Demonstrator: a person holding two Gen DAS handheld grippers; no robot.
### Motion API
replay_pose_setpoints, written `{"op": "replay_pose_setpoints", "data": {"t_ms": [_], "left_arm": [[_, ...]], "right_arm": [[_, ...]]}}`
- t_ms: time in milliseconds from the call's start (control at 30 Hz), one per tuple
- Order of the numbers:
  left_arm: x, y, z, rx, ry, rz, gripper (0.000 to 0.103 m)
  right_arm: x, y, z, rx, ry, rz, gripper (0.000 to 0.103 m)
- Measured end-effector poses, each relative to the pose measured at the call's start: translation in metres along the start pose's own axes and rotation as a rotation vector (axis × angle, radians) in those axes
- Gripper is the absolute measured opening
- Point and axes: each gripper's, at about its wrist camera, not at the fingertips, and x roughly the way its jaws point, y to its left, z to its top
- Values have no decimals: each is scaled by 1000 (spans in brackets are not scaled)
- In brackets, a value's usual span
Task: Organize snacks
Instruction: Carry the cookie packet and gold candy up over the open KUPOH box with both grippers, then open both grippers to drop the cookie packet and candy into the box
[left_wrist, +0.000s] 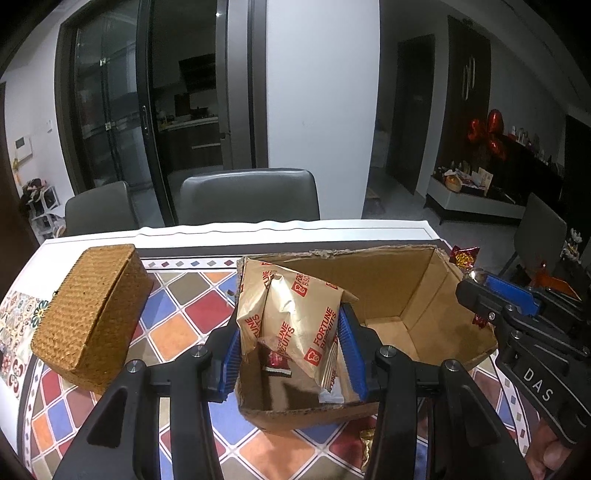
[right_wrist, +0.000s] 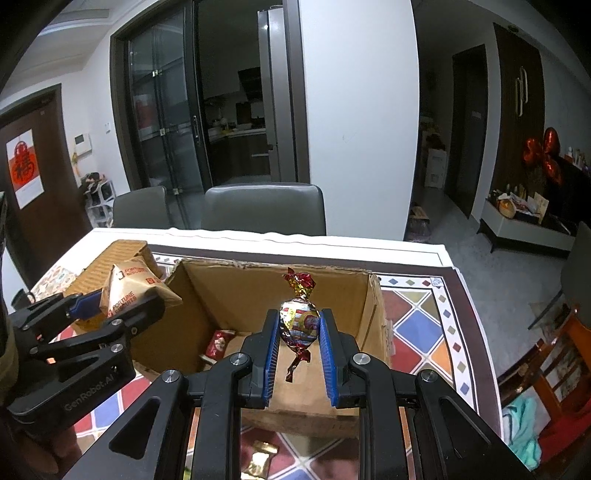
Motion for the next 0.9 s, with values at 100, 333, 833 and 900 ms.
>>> {"op": "replay_pose_setpoints", "data": {"t_ms": [100,333,833,900], "left_arm": [[4,-3,-1,3,6,-1,48],[5,-4,-2,4,9,12,59],[-20,-8,0,9,-39,44,86],[-25,-9,1,8,-40,45,86]], "right_arm": [[4,-1,0,2,4,5,22],[7,-1,0,-2,-1,2,23],[-12,-10,5,20,-54,-55,74],[-16,-10,4,17,-56,-58,74]]}}
